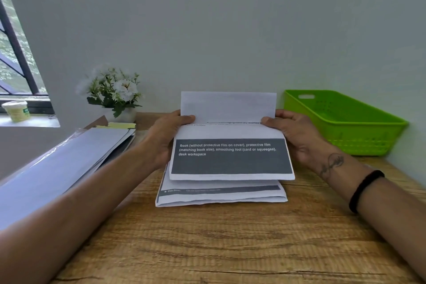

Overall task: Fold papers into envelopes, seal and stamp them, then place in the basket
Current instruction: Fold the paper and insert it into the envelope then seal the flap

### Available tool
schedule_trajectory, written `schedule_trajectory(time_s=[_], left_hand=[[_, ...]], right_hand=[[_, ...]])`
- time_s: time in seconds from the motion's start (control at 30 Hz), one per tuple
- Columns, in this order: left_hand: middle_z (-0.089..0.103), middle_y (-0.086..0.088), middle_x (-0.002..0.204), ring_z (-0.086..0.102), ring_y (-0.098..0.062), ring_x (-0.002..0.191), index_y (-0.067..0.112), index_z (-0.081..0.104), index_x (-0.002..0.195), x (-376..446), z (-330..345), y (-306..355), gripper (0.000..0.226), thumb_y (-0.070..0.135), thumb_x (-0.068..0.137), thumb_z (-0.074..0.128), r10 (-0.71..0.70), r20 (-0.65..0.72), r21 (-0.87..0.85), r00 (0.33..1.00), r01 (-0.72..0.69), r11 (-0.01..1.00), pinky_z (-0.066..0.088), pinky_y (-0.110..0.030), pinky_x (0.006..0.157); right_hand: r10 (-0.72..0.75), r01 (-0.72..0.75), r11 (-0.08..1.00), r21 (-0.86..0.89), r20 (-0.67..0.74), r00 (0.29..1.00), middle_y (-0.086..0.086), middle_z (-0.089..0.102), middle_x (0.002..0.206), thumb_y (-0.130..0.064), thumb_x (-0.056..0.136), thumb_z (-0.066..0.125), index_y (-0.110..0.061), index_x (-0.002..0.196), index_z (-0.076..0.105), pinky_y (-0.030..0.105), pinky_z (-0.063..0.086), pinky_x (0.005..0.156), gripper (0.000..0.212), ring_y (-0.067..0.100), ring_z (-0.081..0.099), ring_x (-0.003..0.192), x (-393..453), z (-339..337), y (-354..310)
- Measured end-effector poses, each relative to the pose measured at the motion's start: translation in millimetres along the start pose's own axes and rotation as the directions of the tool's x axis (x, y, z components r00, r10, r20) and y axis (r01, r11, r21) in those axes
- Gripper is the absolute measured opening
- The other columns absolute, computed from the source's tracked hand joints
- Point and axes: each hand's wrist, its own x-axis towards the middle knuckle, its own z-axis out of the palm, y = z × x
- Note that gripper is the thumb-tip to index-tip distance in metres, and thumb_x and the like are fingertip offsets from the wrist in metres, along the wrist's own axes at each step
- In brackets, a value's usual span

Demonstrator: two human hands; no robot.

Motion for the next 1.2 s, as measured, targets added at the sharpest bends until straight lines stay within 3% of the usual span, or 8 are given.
schedule_trajectory(time_s=[0.1, 0.3, 0.43, 0.53, 0.7, 0.97, 1.03, 1.2], left_hand=[[0.077, -0.015, 0.078, 0.072, -0.031, 0.072, 0.009, 0.071, 0.099, -3.4, 2.8, 1.7, 0.007, 0.005, 0.097, 0.065, -0.029, -0.052, -0.011, 0.998, 0.028, 1.0, 0.062, -0.05, 0.081], [0.071, -0.018, 0.09, 0.07, -0.032, 0.072, 0.003, 0.071, 0.103, -2.5, -0.3, 2.0, 0.015, 0.007, 0.092, 0.061, -0.043, -0.105, -0.058, 0.994, 0.037, 0.998, 0.062, -0.046, 0.076], [0.072, -0.017, 0.1, 0.066, -0.032, 0.076, 0.006, 0.079, 0.11, -0.1, -5.8, 5.5, 0.04, 0.021, 0.092, 0.047, -0.051, -0.056, -0.117, 0.997, 0.044, 0.992, 0.059, -0.04, 0.074], [0.074, -0.019, 0.102, 0.07, -0.031, 0.075, 0.005, 0.075, 0.121, 0.1, -8.8, 6.4, 0.044, 0.037, 0.092, 0.068, -0.053, -0.003, -0.055, 0.999, 0.053, 0.997, 0.062, -0.04, 0.07], [0.072, -0.025, 0.121, 0.072, -0.03, 0.088, 0.007, 0.07, 0.124, 0.2, -0.4, -0.4, 0.035, 0.006, 0.09, 0.076, 0.063, 0.02, 0.027, 0.998, -0.064, 0.998, 0.063, -0.041, 0.083], [0.079, -0.013, 0.106, 0.077, -0.027, 0.092, 0.021, 0.076, 0.117, -1.7, 1.3, 0.7, 0.029, 0.011, 0.089, 0.08, 0.314, 0.081, 0.262, 0.946, -0.324, 0.909, 0.063, -0.034, 0.076], [0.079, -0.008, 0.096, 0.076, -0.02, 0.087, 0.027, 0.078, 0.109, -0.3, -0.7, -1.2, 0.019, 0.023, 0.091, 0.08, 0.454, 0.12, 0.491, 0.883, -0.451, 0.746, 0.062, -0.033, 0.08], [0.078, 0.014, 0.097, 0.071, -0.01, 0.091, 0.028, 0.078, 0.105, -10.4, 4.0, -5.5, 0.025, 0.045, 0.097, 0.061, 0.617, 0.486, 0.801, 0.619, -0.598, -0.03, 0.056, -0.038, 0.086]], right_hand=[[0.065, -0.066, 0.996, 0.056, 0.026, 0.998, 0.023, 0.076, 0.105, 0.005, 0.089, 0.069, -0.001, 0.116, 0.071, 0.039, 0.063, 0.059, 0.028, 0.031, 0.074, 0.072, 0.8, -2.0, -2.8], [0.175, -0.172, 0.981, 0.087, -0.02, 0.984, 0.026, 0.07, 0.097, 0.001, 0.082, 0.059, 0.006, 0.123, 0.069, 0.043, 0.062, 0.057, 0.042, 0.034, 0.068, 0.068, -0.8, -1.6, -4.9], [0.166, -0.169, 0.975, 0.145, 0.028, 0.986, 0.019, 0.072, 0.089, -0.012, 0.081, 0.048, 0.004, 0.105, 0.073, 0.027, 0.058, 0.052, 0.039, 0.031, 0.067, 0.062, -5.2, -0.9, -7.8], [0.133, -0.137, 0.979, 0.153, 0.036, 0.99, 0.019, 0.073, 0.093, -0.024, 0.086, 0.05, 0.006, 0.102, 0.073, 0.03, 0.055, 0.063, 0.041, 0.033, 0.065, 0.076, -3.2, -0.8, -8.6], [-0.133, 0.119, 0.958, -0.262, -0.036, 0.991, 0.006, 0.077, 0.082, -0.021, 0.081, 0.085, -0.01, 0.086, 0.079, 0.025, 0.056, 0.061, 0.013, 0.018, 0.069, 0.068, -0.9, 0.6, 1.7], [-0.456, 0.431, 0.551, -0.714, 0.175, 0.873, -0.015, 0.077, 0.085, -0.025, 0.084, 0.084, -0.022, 0.091, 0.081, 0.011, 0.049, 0.074, 0.009, -0.006, 0.069, 0.079, -0.2, -2.3, 6.1], [-0.484, 0.476, 0.44, -0.762, 0.245, 0.84, -0.015, 0.077, 0.087, -0.025, 0.085, 0.081, -0.023, 0.093, 0.081, 0.002, 0.044, 0.07, 0.008, -0.009, 0.067, 0.078, -4.1, -0.6, 5.5], [-0.507, 0.587, 0.241, -0.773, 0.416, 0.755, -0.007, 0.079, 0.102, -0.021, 0.09, 0.077, -0.018, 0.102, 0.08, 0.014, 0.048, 0.089, 0.013, 0.006, 0.07, 0.096, -13.2, 6.6, 7.9]])
